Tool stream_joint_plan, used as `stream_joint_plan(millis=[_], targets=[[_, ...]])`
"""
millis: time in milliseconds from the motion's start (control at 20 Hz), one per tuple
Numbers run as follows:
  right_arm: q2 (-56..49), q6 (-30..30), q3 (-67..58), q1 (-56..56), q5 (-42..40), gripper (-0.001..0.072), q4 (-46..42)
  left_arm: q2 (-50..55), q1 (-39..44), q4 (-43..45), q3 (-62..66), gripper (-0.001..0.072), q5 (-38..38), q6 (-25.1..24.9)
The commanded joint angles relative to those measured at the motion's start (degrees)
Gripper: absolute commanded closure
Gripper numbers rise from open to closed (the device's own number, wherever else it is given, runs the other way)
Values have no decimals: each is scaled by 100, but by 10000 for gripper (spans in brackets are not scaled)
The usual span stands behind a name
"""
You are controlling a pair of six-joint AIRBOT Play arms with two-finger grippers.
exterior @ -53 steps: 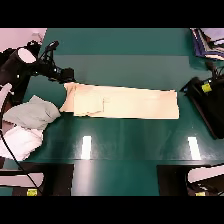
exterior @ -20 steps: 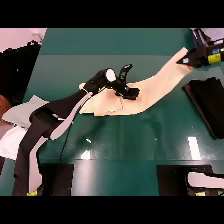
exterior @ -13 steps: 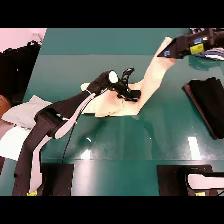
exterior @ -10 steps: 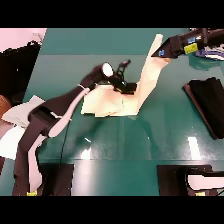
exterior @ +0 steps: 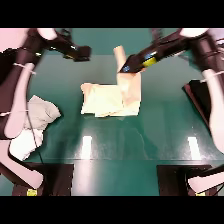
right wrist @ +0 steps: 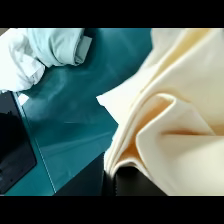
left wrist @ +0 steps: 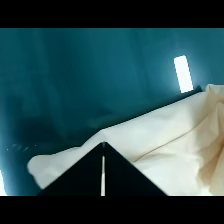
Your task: Fold the shirts.
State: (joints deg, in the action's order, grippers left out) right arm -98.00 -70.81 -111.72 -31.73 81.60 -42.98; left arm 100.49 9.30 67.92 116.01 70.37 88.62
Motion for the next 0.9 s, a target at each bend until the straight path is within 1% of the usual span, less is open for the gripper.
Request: stream_joint_plan(millis=[0, 50, 100, 150, 250, 300, 350, 450, 500, 600, 650, 750, 800, 850], targets=[[-586, 481, -7, -802, -774, 692, 103, -413, -643, 153, 0, 684, 435, -103], [-682, 728, -7, -922, -846, 607, 317, -442, -717, 151, 0, 684, 520, -118], [-734, 898, -7, -997, -885, 312, 533, -450, -748, 168, 0, 685, 588, -122], [-739, 925, -7, -1001, -911, 132, 581, -450, -763, 160, -2, 684, 654, -168], [-638, 885, -4, -839, -831, 144, 389, -450, -763, 114, 0, 684, 678, -166], [-535, 629, -4, -651, -658, 228, 96, -450, -763, 66, 0, 684, 680, -166], [-435, 437, 0, -442, -413, 244, -219, -450, -763, 63, 0, 684, 708, -168], [-181, 282, 203, 52, 127, 244, -695, -450, -763, 63, 0, 685, 826, -205], [13, 236, 520, 343, 199, 244, -820, -450, -763, 63, 0, 685, 881, -205], [437, 155, 1414, 960, 72, 244, -820, -450, -761, 63, 0, 685, 896, -208], [656, 48, 1943, 1255, -111, 261, -815, -448, -763, 63, -2, 685, 898, -208], [1106, -168, 3185, 1834, -776, 260, -796, -448, -763, 63, -2, 685, 892, -208], [1252, -184, 3729, 2044, -1119, 232, -726, -448, -763, 61, -2, 685, 868, -208], [1327, -184, 4234, 2236, -1405, 78, -520, -448, -761, 61, -2, 685, 839, -208]])
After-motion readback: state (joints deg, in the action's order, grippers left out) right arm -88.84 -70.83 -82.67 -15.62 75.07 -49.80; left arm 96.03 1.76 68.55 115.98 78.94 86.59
